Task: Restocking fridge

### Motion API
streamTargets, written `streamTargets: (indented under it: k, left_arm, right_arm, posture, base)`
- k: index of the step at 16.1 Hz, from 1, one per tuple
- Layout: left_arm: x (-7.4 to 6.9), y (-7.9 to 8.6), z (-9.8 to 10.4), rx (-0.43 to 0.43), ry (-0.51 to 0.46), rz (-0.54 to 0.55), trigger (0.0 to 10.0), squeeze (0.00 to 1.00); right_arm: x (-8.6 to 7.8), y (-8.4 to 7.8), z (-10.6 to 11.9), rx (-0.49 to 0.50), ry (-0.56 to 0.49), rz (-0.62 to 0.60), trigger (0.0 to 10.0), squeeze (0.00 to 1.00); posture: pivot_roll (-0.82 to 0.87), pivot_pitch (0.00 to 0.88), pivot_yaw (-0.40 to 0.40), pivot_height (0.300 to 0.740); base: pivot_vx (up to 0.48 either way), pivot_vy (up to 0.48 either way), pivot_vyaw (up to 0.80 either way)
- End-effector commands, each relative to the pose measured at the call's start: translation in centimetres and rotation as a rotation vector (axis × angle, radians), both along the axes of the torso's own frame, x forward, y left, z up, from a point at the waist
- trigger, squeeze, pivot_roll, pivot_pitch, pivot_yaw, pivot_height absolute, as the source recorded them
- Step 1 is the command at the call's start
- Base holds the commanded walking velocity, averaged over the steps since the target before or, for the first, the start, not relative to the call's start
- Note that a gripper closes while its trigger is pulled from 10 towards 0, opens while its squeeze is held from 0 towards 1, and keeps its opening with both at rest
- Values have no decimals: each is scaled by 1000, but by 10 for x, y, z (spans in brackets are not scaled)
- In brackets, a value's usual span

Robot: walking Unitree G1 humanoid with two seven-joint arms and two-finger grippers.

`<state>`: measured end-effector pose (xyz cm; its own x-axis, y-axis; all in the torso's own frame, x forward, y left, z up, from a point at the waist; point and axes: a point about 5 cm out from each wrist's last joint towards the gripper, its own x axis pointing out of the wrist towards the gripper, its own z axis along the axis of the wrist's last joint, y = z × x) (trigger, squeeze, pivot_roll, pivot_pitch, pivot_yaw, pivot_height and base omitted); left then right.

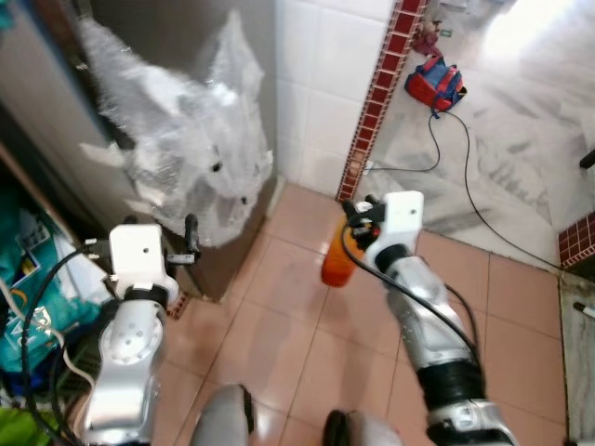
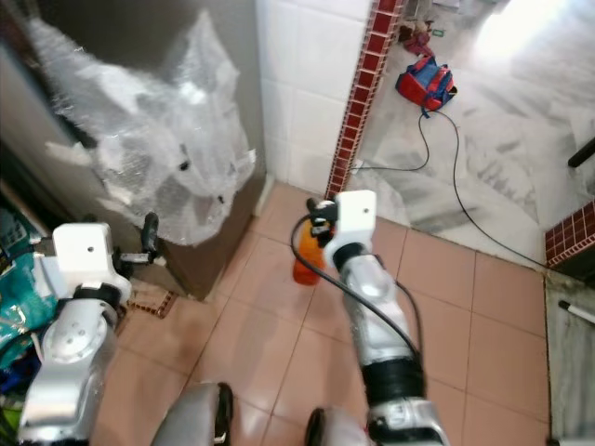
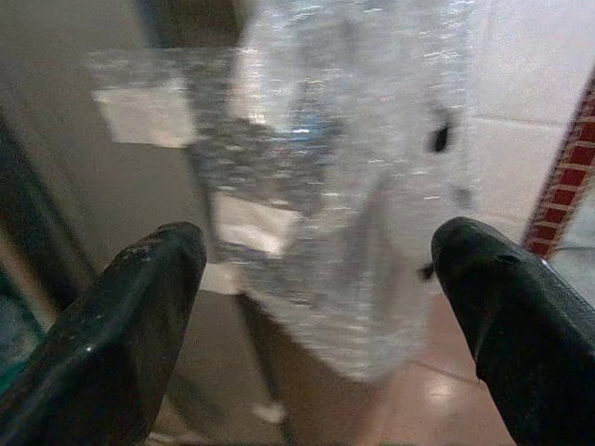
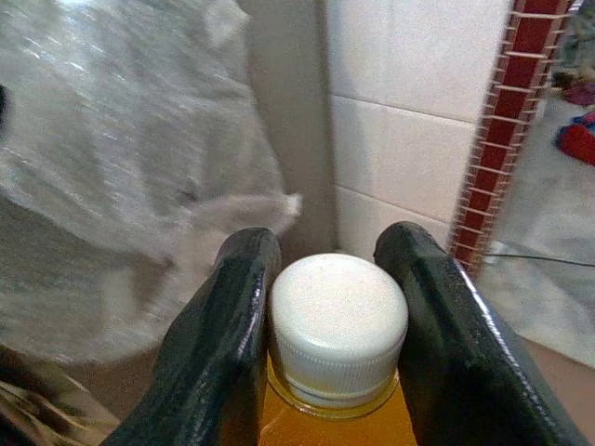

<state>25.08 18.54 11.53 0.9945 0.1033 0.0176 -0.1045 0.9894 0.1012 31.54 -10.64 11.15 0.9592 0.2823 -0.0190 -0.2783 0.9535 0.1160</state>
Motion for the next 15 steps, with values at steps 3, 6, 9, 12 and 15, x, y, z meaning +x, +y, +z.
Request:
streamTargets:
  k: [3,6,9,12,15]
  left_arm:
    - [0,-3,1,9,-6,-17,10000,0]
    - [0,-3,4,21,-30,-22,10000,0]
    - [0,-2,7,34,-50,-5,10000,0]
    - [-1,-1,10,27,-78,6,10000,0]
    - [-1,-1,12,31,-90,11,10000,0]
  right_arm:
    - [4,-5,3,16,-8,-22,10000,0]
    - [5,-9,3,8,-8,-35,10000,0]
    - [6,-8,4,-1,-17,-27,10000,0]
    - [4,-6,4,-19,-29,-6,10000,0]
    - [3,-6,4,-53,-44,10,10000,0]
  posture:
    - [119,141,-52,740]
    - [118,145,-51,740]
    - [114,149,-53,740]
    - [117,149,-55,740]
    - [117,149,-59,740]
  base:
    - [0,432,0]
    - [0,0,-540]
    - [0,0,0]
    - [0,0,0]
    - [0,0,181]
